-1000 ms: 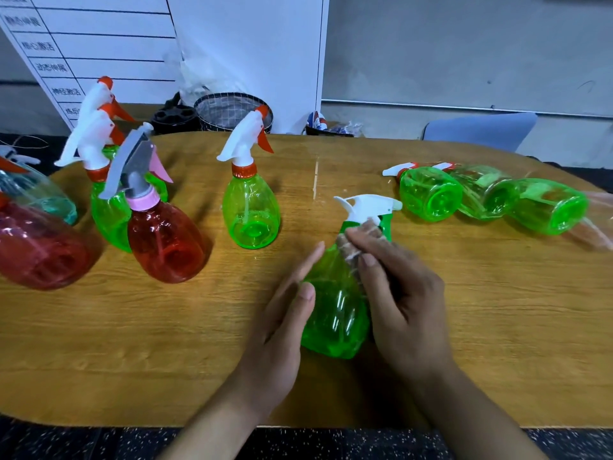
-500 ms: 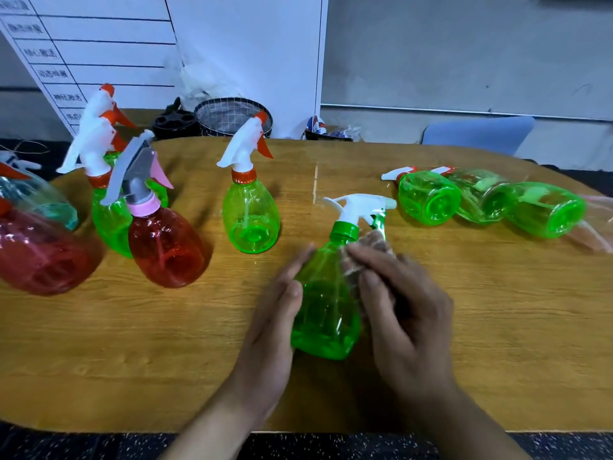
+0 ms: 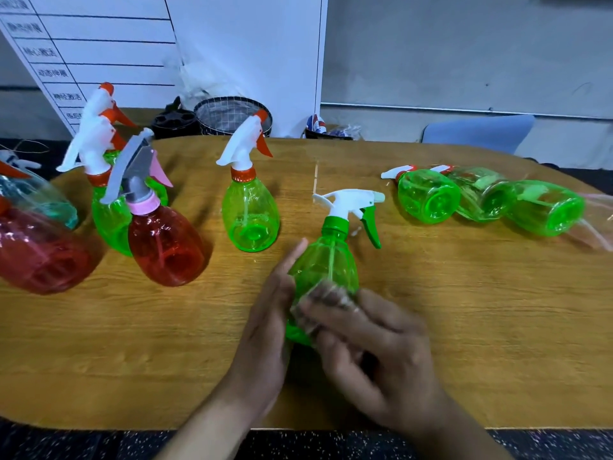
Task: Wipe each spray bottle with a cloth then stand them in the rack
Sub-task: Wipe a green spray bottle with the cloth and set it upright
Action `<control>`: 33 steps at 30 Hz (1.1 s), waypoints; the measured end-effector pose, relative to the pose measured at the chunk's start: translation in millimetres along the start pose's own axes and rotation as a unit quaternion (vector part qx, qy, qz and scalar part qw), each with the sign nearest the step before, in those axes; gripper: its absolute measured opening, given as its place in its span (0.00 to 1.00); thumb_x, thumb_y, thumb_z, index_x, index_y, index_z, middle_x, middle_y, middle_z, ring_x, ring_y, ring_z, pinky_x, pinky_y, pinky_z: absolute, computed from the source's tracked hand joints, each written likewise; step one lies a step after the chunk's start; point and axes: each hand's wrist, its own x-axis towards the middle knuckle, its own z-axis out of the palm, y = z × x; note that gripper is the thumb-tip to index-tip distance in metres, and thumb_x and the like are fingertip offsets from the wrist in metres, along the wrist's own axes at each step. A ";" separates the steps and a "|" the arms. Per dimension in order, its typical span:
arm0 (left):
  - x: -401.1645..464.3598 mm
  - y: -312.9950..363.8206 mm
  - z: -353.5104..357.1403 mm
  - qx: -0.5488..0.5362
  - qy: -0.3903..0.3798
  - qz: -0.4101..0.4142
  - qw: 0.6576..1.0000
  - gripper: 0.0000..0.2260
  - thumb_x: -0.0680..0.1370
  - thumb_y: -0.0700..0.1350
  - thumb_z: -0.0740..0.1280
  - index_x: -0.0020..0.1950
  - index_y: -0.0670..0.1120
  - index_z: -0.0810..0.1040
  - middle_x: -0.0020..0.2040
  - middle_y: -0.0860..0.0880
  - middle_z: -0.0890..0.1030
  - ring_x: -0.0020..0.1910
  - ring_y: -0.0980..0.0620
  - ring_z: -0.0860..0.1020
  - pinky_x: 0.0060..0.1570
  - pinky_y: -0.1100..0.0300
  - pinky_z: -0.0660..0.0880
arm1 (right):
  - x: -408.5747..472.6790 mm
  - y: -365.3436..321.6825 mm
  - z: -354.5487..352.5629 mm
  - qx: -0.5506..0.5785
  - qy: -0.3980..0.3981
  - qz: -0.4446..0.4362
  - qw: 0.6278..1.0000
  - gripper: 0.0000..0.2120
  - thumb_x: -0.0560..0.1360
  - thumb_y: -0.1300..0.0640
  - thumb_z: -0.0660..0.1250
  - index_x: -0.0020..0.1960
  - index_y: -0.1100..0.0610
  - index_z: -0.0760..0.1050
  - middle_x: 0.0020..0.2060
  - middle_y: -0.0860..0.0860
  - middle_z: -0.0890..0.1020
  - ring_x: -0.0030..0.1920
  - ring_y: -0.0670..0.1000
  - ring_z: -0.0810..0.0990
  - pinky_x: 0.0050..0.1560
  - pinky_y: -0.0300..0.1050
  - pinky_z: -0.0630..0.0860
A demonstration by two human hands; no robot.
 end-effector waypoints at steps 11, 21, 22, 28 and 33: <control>-0.2 -5.3 -2.0 0.025 0.000 0.001 1.000 0.18 0.85 0.57 0.60 0.74 0.64 0.77 0.77 0.51 0.77 0.78 0.48 0.73 0.79 0.38 0.65 | 6.6 2.5 2.7 0.019 0.011 0.076 0.997 0.14 0.81 0.56 0.67 0.64 0.53 0.84 0.44 0.47 0.78 0.39 0.41 0.76 0.41 0.34 0.73; 1.2 -0.8 0.3 -0.045 0.006 -0.026 0.999 0.21 0.84 0.55 0.58 0.77 0.58 0.75 0.76 0.49 0.78 0.76 0.46 0.75 0.73 0.43 0.72 | 9.8 0.8 3.3 0.111 0.109 0.132 0.979 0.12 0.81 0.60 0.66 0.61 0.53 0.83 0.46 0.47 0.84 0.45 0.42 0.81 0.46 0.34 0.73; 1.4 -1.1 0.3 -0.043 0.005 -0.026 0.999 0.22 0.84 0.56 0.58 0.78 0.58 0.74 0.76 0.50 0.77 0.76 0.48 0.75 0.70 0.46 0.75 | 12.5 3.9 4.9 0.155 0.154 0.180 0.959 0.12 0.81 0.61 0.66 0.61 0.54 0.83 0.50 0.47 0.86 0.51 0.45 0.84 0.51 0.36 0.76; -1.5 3.7 2.1 -0.055 -0.003 -0.037 0.998 0.22 0.82 0.59 0.59 0.77 0.62 0.74 0.74 0.54 0.79 0.73 0.51 0.78 0.58 0.58 0.81 | 10.8 13.5 21.6 0.254 0.220 0.321 0.886 0.13 0.80 0.56 0.66 0.63 0.55 0.83 0.58 0.51 0.86 0.62 0.54 0.83 0.65 0.59 0.79; -1.7 5.3 0.9 -0.022 0.011 -0.012 1.000 0.42 0.70 0.70 0.76 0.81 0.56 0.69 0.77 0.51 0.76 0.76 0.49 0.75 0.73 0.42 0.72 | 5.5 6.4 37.7 0.278 0.213 0.324 0.879 0.14 0.83 0.55 0.62 0.65 0.55 0.79 0.60 0.54 0.84 0.63 0.59 0.82 0.66 0.71 0.75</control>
